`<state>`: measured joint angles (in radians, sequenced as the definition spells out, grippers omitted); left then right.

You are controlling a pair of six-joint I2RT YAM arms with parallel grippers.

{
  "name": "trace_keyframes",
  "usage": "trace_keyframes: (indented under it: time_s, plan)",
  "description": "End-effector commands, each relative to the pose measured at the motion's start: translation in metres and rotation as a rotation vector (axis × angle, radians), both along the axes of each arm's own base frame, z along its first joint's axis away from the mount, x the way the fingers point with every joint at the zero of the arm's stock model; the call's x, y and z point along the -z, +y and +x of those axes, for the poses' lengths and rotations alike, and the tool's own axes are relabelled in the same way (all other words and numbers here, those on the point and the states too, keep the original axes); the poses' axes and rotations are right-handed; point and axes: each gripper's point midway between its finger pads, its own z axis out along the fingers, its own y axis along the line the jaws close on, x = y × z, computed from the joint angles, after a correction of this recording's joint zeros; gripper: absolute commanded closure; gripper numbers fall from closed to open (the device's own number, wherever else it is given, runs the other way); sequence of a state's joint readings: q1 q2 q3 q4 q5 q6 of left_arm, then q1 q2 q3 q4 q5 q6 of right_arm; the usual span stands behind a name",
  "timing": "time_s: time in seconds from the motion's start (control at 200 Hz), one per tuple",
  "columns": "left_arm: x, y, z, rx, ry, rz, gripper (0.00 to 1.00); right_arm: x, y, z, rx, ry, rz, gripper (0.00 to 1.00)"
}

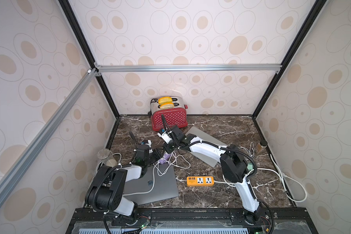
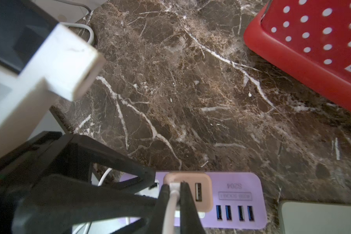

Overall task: Unplug the laptop charger
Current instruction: Remove the plug from the socket.

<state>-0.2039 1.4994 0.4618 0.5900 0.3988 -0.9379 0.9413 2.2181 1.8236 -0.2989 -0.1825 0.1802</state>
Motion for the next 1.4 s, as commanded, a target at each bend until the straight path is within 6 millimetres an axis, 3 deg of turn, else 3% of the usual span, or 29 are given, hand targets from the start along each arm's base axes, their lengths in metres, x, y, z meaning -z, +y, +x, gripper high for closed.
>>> trace_keyframes:
  time_s: [0.0, 0.12, 0.376, 0.576, 0.716, 0.886, 1.392]
  plan:
    - [-0.012, 0.014, 0.01, -0.082, -0.054, -0.04, 0.58, 0.011, 0.002, -0.031, -0.064, 0.091, -0.015, 1.0]
    - [-0.009, 0.022, 0.012, -0.11, -0.066, -0.101, 0.59, 0.013, -0.001, -0.03, -0.058, 0.088, -0.025, 1.0]
    - [0.0, 0.009, 0.021, -0.074, -0.082, -0.232, 0.59, 0.013, -0.005, -0.03, -0.056, 0.083, -0.033, 1.0]
    - [-0.014, 0.009, 0.013, -0.05, -0.163, -0.232, 0.57, 0.014, -0.004, -0.029, -0.051, 0.084, -0.033, 1.0]
    - [-0.027, -0.002, 0.01, 0.025, -0.202, -0.254, 0.54, 0.015, -0.003, -0.026, -0.049, 0.088, -0.034, 1.0]
    - [-0.008, -0.001, 0.004, 0.022, -0.148, -0.235, 0.54, 0.013, -0.002, -0.025, -0.047, 0.086, -0.031, 1.0]
    - [0.025, 0.006, -0.005, 0.006, 0.034, -0.114, 0.57, 0.011, -0.001, -0.026, -0.059, 0.088, -0.024, 1.0]
